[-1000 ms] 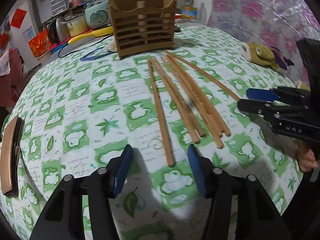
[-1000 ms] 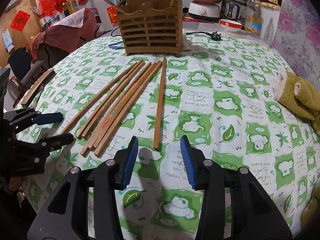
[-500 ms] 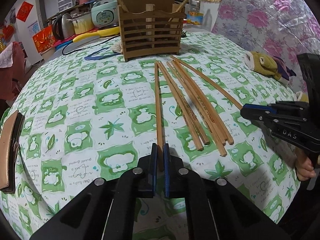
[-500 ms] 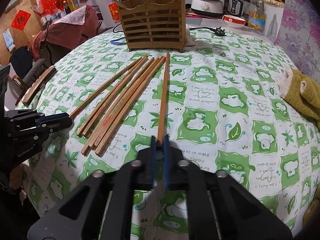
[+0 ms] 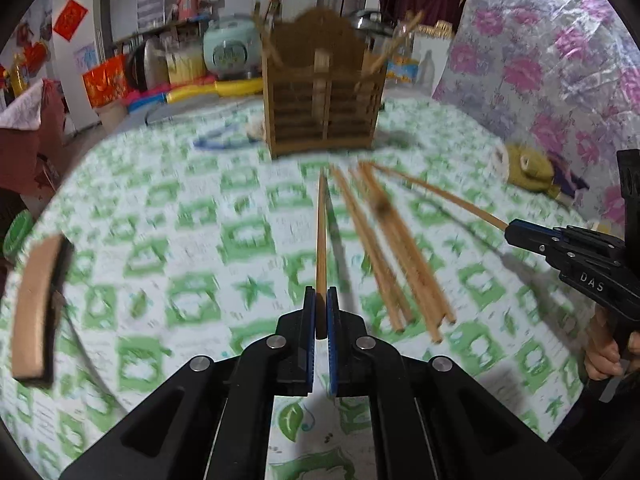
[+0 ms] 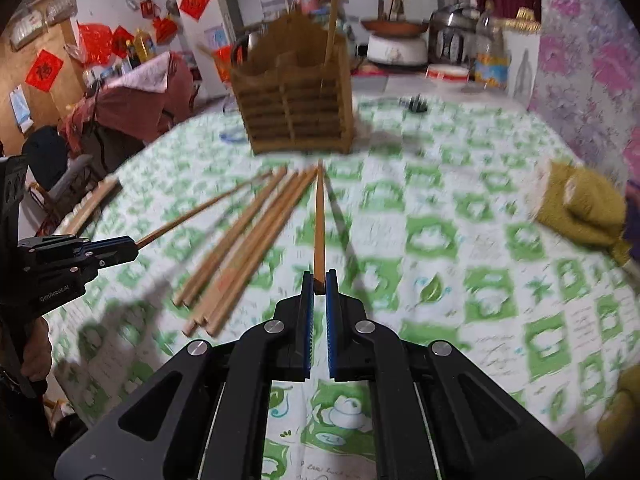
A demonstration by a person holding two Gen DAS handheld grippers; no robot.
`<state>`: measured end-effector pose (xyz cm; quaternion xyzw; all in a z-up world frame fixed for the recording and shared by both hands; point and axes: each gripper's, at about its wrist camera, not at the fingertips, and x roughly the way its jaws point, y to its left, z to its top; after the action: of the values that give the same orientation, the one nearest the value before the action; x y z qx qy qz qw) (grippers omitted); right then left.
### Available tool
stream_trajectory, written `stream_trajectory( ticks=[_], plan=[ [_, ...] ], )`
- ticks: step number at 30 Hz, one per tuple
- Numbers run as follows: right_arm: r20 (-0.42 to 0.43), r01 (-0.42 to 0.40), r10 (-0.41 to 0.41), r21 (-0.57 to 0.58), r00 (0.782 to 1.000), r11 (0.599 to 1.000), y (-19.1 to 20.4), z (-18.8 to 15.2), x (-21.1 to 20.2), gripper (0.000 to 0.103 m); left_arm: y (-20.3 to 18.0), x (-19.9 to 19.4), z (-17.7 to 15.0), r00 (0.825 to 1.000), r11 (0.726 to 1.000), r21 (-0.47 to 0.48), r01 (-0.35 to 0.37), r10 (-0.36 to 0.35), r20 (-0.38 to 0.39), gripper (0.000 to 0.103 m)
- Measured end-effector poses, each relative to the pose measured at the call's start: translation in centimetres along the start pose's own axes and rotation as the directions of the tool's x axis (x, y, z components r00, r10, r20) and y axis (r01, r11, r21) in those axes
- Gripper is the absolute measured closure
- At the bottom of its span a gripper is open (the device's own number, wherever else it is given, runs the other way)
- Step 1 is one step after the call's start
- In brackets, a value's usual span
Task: Organize utensils
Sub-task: 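Lift both held chopsticks and carry them above the wooden caddy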
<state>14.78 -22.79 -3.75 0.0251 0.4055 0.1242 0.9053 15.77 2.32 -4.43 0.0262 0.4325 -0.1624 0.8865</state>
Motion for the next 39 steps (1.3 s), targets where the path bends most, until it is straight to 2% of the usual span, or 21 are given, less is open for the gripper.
stream_trajectory(
  ticks=[5,11,18,22,27,33,36,39],
  plan=[
    [0.125,0.005,-0.004,-0.015,0.992,1.0,0.2,2.7,-4.3,0.097,-0.4,-3.1,2.4,0.997,1.0,0.011,-0.007,0.006,0.077,0.097],
    [0.242,0.007,0.001,-0.03,0.97,1.0,0.8,5.1,-8.8,0.097,-1.4,-6.7,4.8,0.988,1.0,0.027,-0.015,0.011,0.154,0.097],
    [0.297,0.004,0.008,-0.042,0.955,0.999,1.0,6.3,-11.7,0.096,-2.7,-9.9,6.8,0.979,0.998,0.061,0.018,-0.03,0.202,0.097],
    [0.304,-0.003,0.015,-0.04,0.953,0.999,1.0,7.0,-11.9,0.097,-2.9,-10.2,8.2,0.979,0.997,0.065,0.036,-0.048,0.197,0.097],
    [0.318,-0.03,0.043,-0.045,0.947,0.999,1.4,9.5,-11.6,0.097,-2.9,-10.1,11.1,0.976,0.997,0.066,0.041,-0.054,0.212,0.097],
    [0.368,-0.036,0.059,-0.069,0.928,0.997,2.7,14.6,-10.6,0.097,-2.4,-10.9,17.6,0.952,0.999,0.036,0.03,-0.04,0.304,0.097],
    [0.41,-0.034,0.057,-0.062,0.91,0.997,3.1,18.0,-10.2,0.097,-2.1,-11.3,21.1,0.931,1.0,0.016,0.002,-0.008,0.366,0.097],
    [0.471,-0.017,0.035,-0.043,0.882,0.999,3.3,21.8,-9.7,0.097,-1.7,-10.8,24.4,0.912,1.0,-0.014,-0.025,0.029,0.408,0.097]
  ],
)
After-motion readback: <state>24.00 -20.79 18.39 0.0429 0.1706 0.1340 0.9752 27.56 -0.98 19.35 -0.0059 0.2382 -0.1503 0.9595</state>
